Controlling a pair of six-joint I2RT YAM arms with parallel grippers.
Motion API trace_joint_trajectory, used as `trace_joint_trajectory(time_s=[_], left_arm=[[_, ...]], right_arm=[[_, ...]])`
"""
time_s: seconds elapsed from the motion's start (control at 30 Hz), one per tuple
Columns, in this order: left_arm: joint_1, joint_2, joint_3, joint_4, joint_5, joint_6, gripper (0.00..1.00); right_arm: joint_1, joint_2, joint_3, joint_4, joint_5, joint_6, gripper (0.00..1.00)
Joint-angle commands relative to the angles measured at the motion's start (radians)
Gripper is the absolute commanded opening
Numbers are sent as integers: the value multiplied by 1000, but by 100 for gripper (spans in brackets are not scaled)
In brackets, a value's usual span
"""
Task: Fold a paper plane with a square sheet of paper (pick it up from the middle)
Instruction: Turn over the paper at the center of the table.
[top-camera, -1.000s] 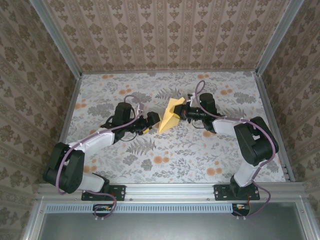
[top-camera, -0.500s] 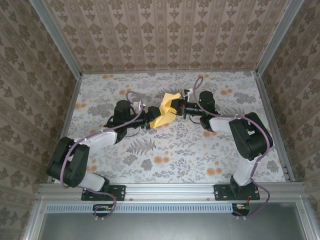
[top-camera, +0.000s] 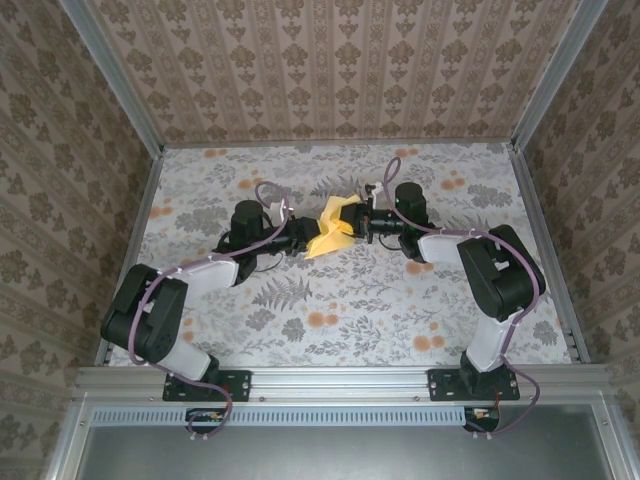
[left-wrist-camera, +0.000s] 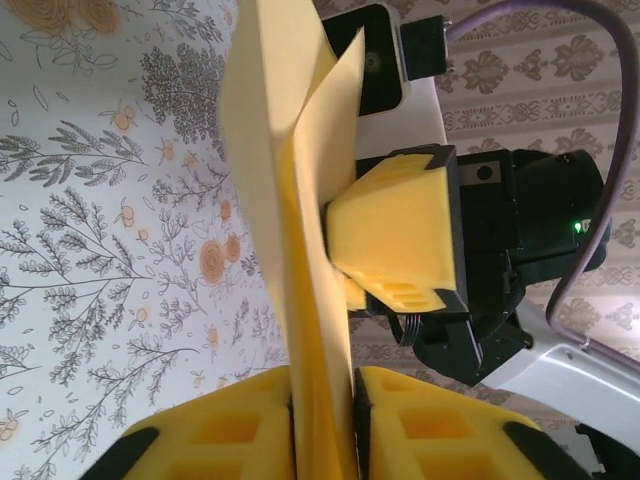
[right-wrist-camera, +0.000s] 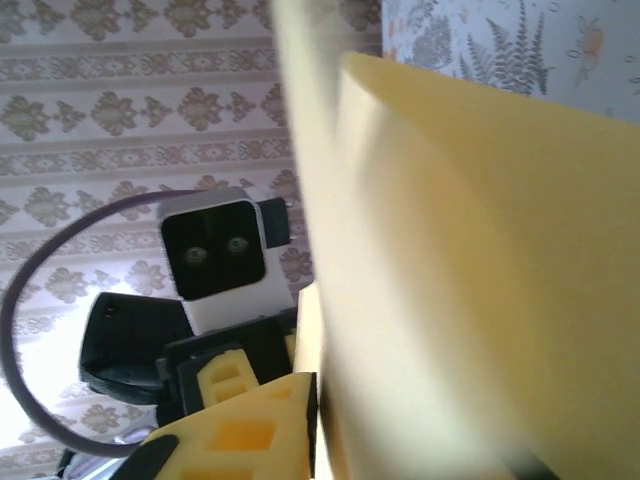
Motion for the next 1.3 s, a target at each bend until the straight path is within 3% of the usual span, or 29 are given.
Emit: trace_joint_trajectory(time_s=[0.0, 0.1, 0.17, 0.23, 0.33, 0.53, 0.67, 0.73, 0.87, 0.97, 1.1, 1.27], left_arm=[[9, -45, 8, -72, -13, 69, 15], [17, -77, 23, -227, -42, 157, 10], [17, -110, 75, -457, -98, 295, 9], [10, -138, 159, -773, -234, 472, 9], [-8, -139, 278, -1117, -485, 643, 8], [-82, -85, 458, -1464, -934, 744, 8], [-168, 30, 600, -1656, -1250, 726, 8], [-204, 94, 649, -1709, -1342, 708, 8], [-260, 213, 721, -1742, -1387, 678, 10], [-300, 302, 775, -1713, -1343, 665, 14], [-336, 385, 826, -1617, -1195, 669, 34], [-306, 345, 772, -1431, -961, 675, 61]], right_arm=[[-13, -48, 38, -163, -12, -112, 28], [-35, -103, 54, -380, 33, -246, 43], [-48, -149, 72, -561, 97, -364, 51], [-59, -192, 97, -746, 188, -485, 57], [-63, -239, 117, -914, 320, -593, 65], [-63, -294, 105, -1026, 476, -660, 71], [-63, -310, 92, -1050, 526, -672, 72], [-63, -314, 83, -1057, 543, -674, 72], [-63, -319, 69, -1064, 570, -671, 72], [-63, -319, 52, -1061, 587, -663, 72], [-63, -320, 32, -1059, 599, -652, 71], [-63, -336, -2, -1049, 617, -646, 71]])
